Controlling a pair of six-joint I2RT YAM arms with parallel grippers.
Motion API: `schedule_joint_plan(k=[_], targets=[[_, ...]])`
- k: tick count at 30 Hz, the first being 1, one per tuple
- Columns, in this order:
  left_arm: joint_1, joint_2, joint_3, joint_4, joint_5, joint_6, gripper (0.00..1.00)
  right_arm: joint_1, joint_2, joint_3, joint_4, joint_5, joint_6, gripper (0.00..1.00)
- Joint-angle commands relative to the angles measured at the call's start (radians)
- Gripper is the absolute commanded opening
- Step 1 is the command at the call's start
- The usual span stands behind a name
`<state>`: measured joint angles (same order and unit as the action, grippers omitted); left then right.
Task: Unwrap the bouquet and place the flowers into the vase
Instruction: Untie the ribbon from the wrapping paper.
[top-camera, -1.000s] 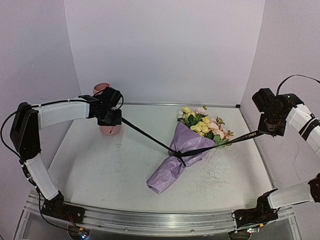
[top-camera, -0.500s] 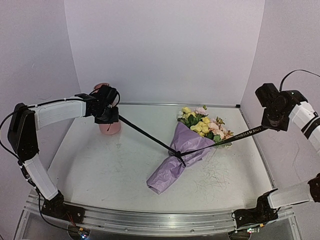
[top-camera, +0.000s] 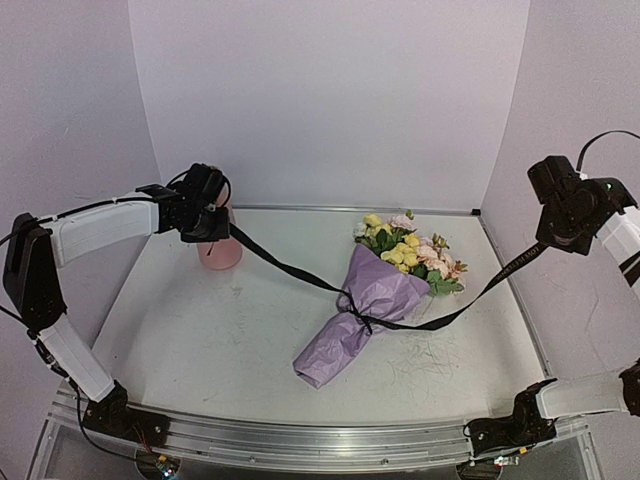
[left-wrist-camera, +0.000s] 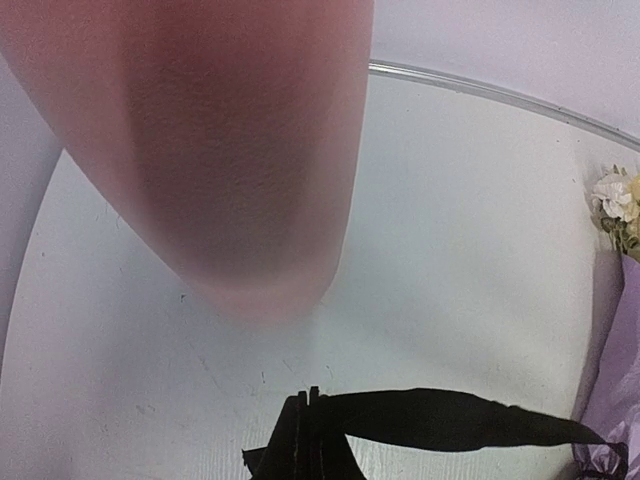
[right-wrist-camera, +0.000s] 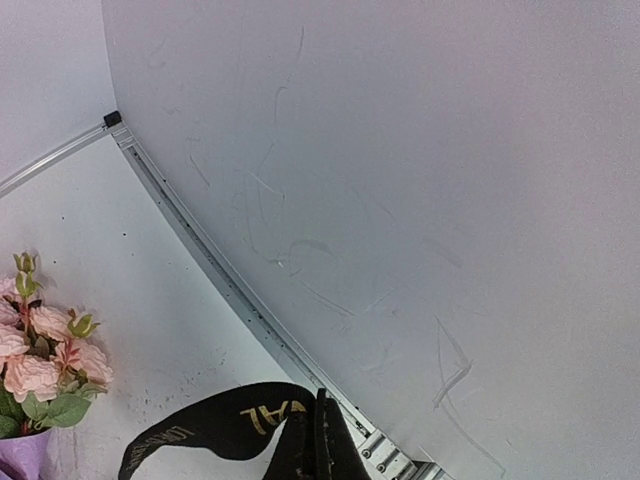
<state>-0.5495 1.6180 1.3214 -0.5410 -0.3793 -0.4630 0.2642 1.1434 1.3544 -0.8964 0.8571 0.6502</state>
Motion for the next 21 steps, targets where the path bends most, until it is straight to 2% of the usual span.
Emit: schedule_joint_plan(k=[1,8,11,12,13,14,15,16,17,21], targets=[[0.005,-0.076,-0.015,0.004,-0.036,0.013,0.02,-0.005,-0.04,-0.005,-0.02,0.001,0.002,0.0],[0.005,-0.145,-0.059,0.004,-0.092,0.013,0.06,-0.005,-0.09,-0.076,-0.018,-0.045,0.035,0.0],[0.005,-0.183,-0.087,0.004,-0.141,0.004,0.08,-0.005,-0.11,-0.101,-0.045,-0.081,0.096,0.01],[0.005,-0.198,-0.097,0.004,-0.157,-0.003,0.18,-0.005,-0.115,-0.111,-0.059,-0.101,0.125,0.03],[0.005,-0.213,-0.107,0.004,-0.173,-0.012,0.32,-0.005,-0.12,-0.124,-0.072,-0.121,0.152,0.07],[0.005,-0.225,-0.114,0.004,-0.184,-0.019,0.55,-0.005,-0.128,-0.142,-0.077,-0.141,0.165,0.17],[0.005,-0.244,-0.125,0.005,-0.19,-0.032,0.7,-0.006,-0.133,-0.157,-0.078,-0.174,0.175,0.41],[0.005,-0.257,-0.135,0.005,-0.189,-0.04,0.78,-0.005,-0.139,-0.174,-0.072,-0.196,0.179,0.56],[0.005,-0.268,-0.145,0.007,-0.18,-0.045,0.84,-0.005,-0.145,-0.191,-0.056,-0.228,0.176,0.65],[0.005,-0.265,-0.148,0.017,-0.059,-0.008,0.9,-0.005,-0.158,-0.252,0.055,-0.413,0.103,0.75]])
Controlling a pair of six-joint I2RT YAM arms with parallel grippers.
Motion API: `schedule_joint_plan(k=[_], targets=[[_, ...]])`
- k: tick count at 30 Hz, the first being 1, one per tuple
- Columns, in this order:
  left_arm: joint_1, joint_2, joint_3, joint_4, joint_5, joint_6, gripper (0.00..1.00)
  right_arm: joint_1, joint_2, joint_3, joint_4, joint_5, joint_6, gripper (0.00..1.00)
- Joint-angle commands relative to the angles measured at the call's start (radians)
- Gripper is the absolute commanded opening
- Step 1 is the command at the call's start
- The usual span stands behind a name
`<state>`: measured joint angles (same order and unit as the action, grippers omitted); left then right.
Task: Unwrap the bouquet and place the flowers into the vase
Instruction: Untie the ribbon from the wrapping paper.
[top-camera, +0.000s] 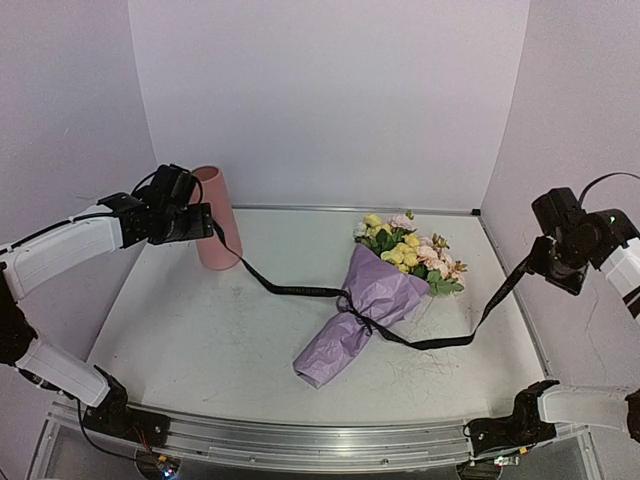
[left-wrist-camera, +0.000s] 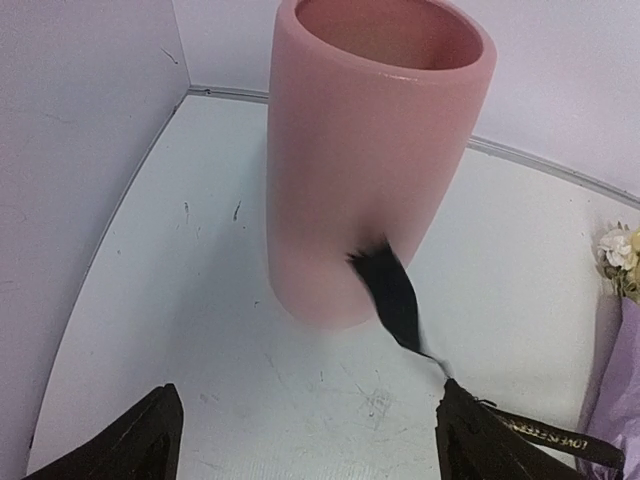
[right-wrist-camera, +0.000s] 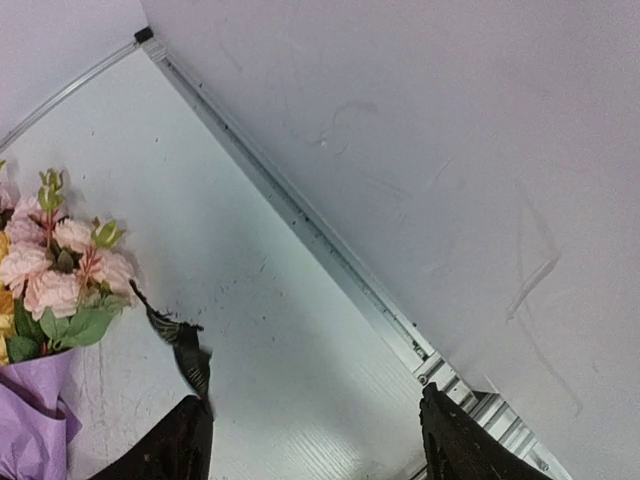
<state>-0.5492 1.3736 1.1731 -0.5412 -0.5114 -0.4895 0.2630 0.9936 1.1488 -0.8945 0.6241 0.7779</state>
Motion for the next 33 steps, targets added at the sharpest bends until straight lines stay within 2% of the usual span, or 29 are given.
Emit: schedule_joint_plan(k=[1,8,10,15,19,25,28,33], targets=[[0.004,-0.019,0.001,0.016,0.101,0.033,0.91,-0.004,-0.008,-0.059,0.075,-0.221,-0.039,0.77],[0.005,-0.085,-0.038,0.007,0.15,0.098,0.95,-0.004,0.0,-0.153,0.256,-0.55,-0.097,0.96],[0.005,-0.101,-0.039,0.009,0.225,0.111,0.95,-0.004,0.001,-0.192,0.321,-0.653,-0.097,0.96],[0.003,-0.081,-0.056,0.044,0.545,0.116,0.93,-0.004,0.031,-0.266,0.464,-0.808,-0.058,0.92],[0.003,-0.048,-0.083,0.079,0.701,0.124,0.91,-0.003,0.052,-0.345,0.655,-0.942,-0.021,0.89],[-0.01,0.033,-0.127,0.13,0.943,0.088,0.84,0.03,0.146,-0.383,0.818,-0.991,0.018,0.87],[-0.047,0.067,-0.159,0.163,0.969,0.049,0.82,0.074,0.209,-0.374,0.883,-0.988,0.029,0.87],[-0.149,0.12,-0.167,0.192,0.943,0.023,0.82,0.114,0.305,-0.353,0.901,-0.93,0.064,0.86]])
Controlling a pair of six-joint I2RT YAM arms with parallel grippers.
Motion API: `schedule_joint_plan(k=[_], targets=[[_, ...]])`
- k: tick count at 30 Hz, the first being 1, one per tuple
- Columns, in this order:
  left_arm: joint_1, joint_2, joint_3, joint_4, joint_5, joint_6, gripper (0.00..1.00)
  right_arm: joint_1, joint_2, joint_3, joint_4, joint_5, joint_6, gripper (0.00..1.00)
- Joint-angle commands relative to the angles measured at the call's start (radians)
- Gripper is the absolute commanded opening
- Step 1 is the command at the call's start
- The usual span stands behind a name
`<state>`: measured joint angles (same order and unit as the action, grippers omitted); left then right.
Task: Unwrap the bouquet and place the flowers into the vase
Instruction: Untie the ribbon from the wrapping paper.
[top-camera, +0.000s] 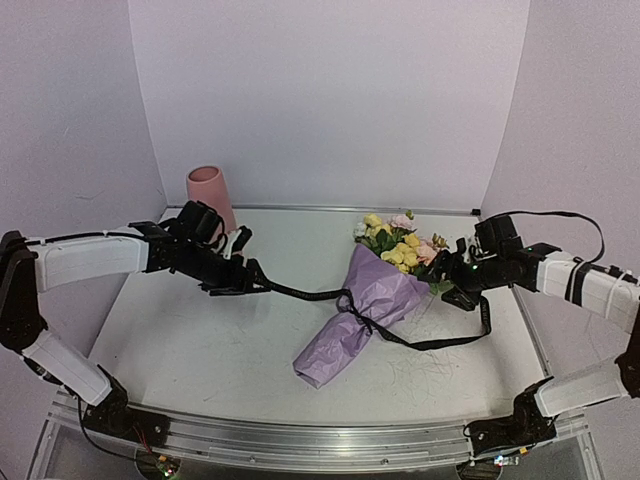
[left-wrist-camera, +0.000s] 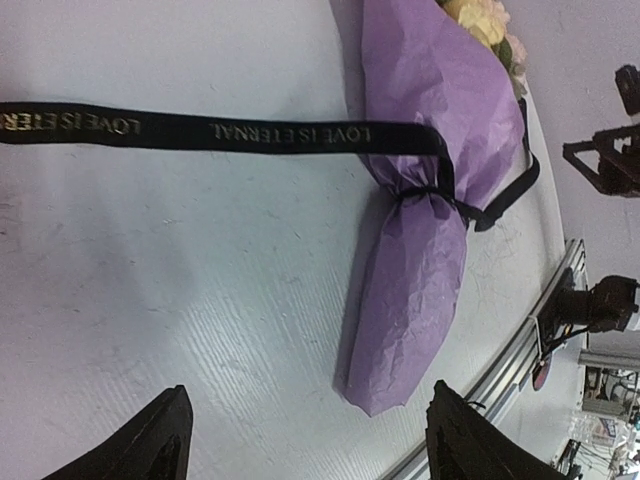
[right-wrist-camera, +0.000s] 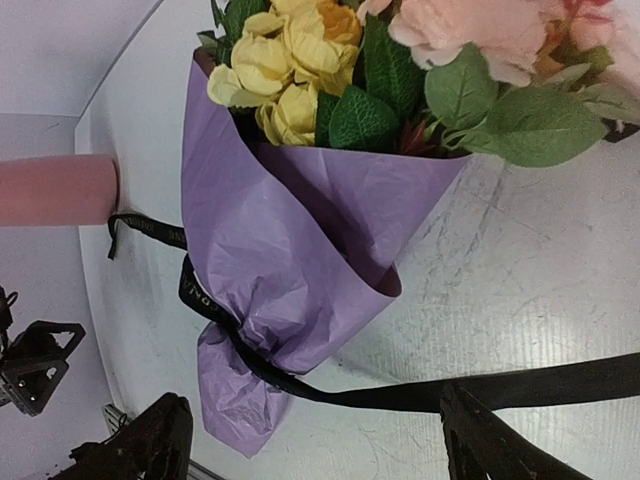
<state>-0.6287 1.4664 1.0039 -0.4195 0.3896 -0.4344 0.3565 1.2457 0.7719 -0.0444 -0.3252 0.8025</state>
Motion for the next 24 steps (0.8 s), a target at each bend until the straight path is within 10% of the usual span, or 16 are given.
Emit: schedule_joint_plan(k=[1,24], targets=[[-0.085,0.041,0.004,0.074,0.04,-0.035,0.82,0.022,0.074,0.015,0.08,0.02,0.057,0.86],[-0.186,0.45,0.252,0.093,0.207,0.017,0.75,0.035,0.39,0.117,0.204,0.062,0.125,0.66]])
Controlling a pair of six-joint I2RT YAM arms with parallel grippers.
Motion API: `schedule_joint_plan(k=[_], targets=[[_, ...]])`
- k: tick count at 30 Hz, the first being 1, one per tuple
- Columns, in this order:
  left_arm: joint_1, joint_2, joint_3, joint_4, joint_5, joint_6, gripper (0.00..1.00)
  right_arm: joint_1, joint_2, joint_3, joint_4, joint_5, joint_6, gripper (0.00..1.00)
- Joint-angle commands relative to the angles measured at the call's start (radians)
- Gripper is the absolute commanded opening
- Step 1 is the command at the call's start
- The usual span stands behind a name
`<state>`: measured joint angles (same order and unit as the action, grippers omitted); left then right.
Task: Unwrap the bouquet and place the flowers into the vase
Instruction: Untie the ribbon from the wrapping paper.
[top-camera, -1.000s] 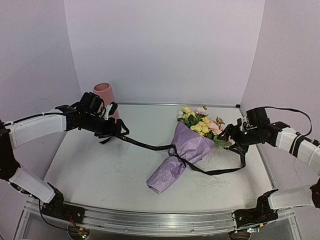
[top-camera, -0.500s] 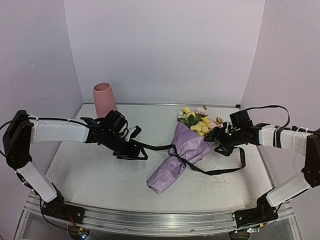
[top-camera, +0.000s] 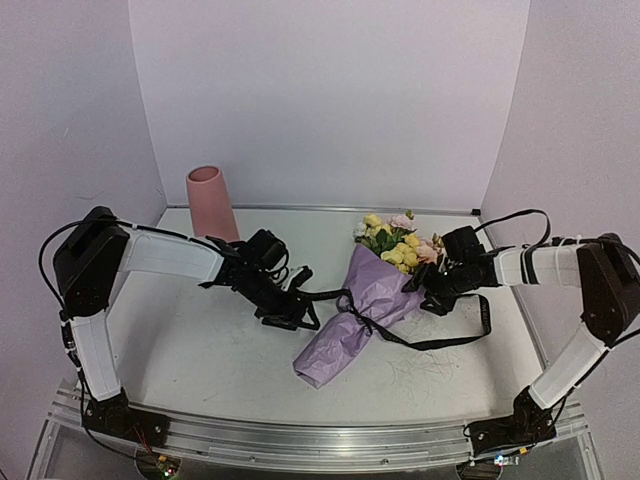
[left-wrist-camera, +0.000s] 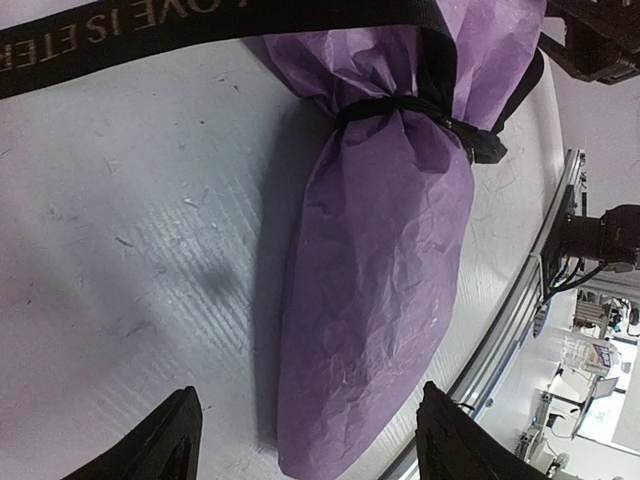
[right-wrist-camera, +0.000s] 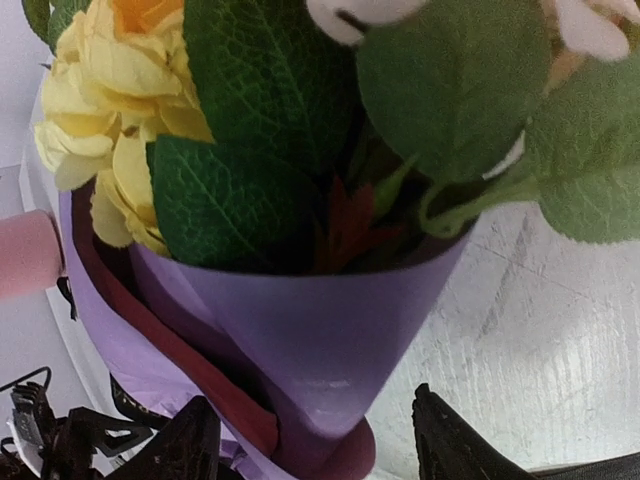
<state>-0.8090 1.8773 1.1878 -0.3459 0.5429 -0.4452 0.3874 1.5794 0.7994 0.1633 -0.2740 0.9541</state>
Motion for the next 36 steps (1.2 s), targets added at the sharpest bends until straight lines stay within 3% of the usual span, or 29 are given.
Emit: schedule_joint_plan(k=[1,10,18,24,30,36], targets=[[-0.006,0.052,0.079,0.017,0.056,0.028,0.74,0.006,0.076,0.11,-0.004,0.006,-0.036,0.65],[-0.02,0.152,0.146,0.012,0.058,-0.017,0.7,0.016,0.234,0.309,0.006,-0.029,-0.091,0.65],[-0.145,0.198,0.177,0.015,0.025,-0.057,0.7,0.048,0.293,0.407,0.001,-0.069,-0.094,0.69],[-0.243,0.202,0.197,0.017,-0.055,-0.097,0.7,0.065,0.213,0.328,-0.016,-0.042,-0.097,0.73],[-0.254,0.103,0.139,0.018,-0.191,-0.149,0.74,0.065,0.063,0.231,-0.094,0.07,-0.112,0.97],[-0.254,-0.048,0.06,0.018,-0.291,-0.123,0.75,0.066,-0.112,0.139,-0.149,0.111,-0.121,0.93]])
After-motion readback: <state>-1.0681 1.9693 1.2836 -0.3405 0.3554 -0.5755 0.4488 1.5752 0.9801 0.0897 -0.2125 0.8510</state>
